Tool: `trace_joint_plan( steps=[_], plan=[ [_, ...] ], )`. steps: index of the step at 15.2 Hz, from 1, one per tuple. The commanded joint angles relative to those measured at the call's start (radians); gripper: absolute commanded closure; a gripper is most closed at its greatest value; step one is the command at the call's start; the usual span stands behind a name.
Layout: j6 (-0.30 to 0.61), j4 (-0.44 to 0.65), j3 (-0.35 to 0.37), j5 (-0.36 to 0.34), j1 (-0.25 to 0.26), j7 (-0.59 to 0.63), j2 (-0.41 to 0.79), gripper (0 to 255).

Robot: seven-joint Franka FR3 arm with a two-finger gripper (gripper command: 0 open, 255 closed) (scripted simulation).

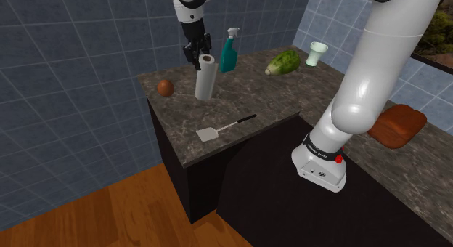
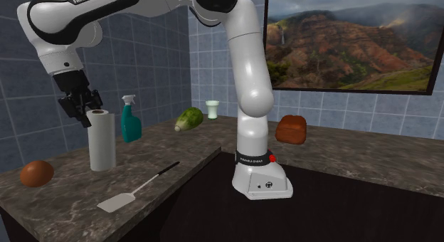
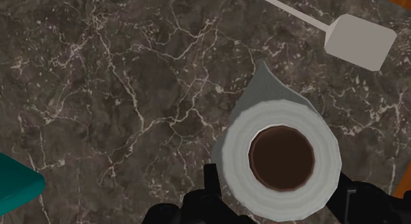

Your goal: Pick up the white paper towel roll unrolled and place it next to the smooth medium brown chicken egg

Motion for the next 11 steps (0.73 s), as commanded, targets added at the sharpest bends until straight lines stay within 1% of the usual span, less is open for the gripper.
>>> trace_joint_plan(
  steps=[1, 2, 7, 11],
  plan=[
    [0.000, 0.000, 0.000, 0.000, 0.000, 0.000, 0.000, 255],
    [0.000, 0.000, 0.000, 0.000, 0.000, 0.000, 0.000, 0],
    [0.000, 0.000, 0.000, 0.000, 0.000, 0.000, 0.000, 0],
    [-0.130, 0.145, 0.004, 0.001, 0.009, -0.002, 0.015, 0]
  ],
)
